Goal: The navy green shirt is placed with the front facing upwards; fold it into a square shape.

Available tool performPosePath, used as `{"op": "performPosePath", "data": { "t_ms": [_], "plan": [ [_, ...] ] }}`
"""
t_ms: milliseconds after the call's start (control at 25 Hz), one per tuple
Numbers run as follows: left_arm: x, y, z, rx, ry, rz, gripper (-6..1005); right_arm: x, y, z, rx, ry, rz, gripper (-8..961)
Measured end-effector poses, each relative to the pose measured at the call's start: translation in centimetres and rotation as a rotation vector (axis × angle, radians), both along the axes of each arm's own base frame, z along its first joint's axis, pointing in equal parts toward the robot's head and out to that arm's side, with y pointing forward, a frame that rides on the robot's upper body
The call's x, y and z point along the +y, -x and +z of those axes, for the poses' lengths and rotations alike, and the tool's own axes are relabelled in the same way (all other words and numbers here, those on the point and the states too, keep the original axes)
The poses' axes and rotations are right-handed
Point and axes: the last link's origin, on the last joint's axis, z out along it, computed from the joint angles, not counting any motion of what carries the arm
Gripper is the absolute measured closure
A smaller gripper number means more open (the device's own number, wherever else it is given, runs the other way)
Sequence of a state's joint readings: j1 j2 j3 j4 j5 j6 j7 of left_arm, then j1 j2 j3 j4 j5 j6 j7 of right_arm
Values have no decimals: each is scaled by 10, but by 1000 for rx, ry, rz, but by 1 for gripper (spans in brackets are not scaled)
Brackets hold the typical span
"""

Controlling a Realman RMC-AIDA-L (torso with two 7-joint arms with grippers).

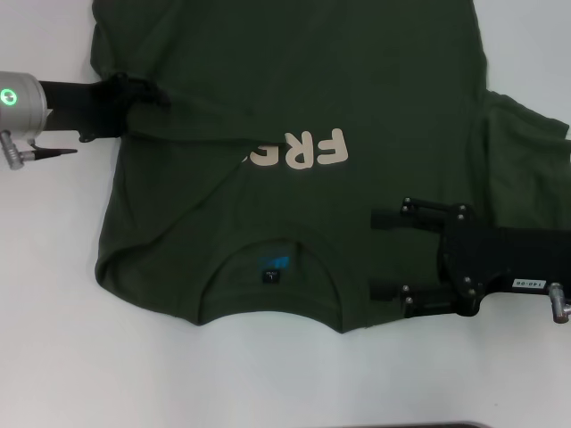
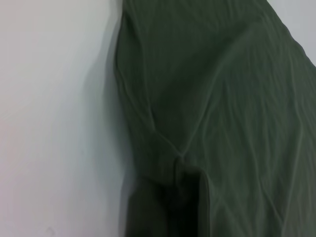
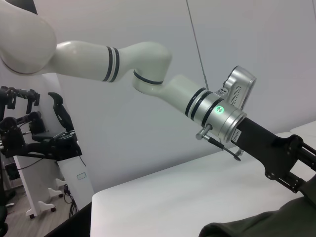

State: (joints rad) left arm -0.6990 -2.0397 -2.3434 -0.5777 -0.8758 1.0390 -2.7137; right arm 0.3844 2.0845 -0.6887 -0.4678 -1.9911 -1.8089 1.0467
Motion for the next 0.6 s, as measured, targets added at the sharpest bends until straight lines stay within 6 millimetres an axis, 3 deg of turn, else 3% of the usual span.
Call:
{"op": "performPosePath", "data": {
  "t_ms": [400,600],
  "plan": [
    [4,-8,-7,-3,-11,-12,413,0,0,0,1,1,-3,46],
    [10,-34,-6,-100,-23,-69,414,0,0,0,1,1,-3,46]
  ]
}}
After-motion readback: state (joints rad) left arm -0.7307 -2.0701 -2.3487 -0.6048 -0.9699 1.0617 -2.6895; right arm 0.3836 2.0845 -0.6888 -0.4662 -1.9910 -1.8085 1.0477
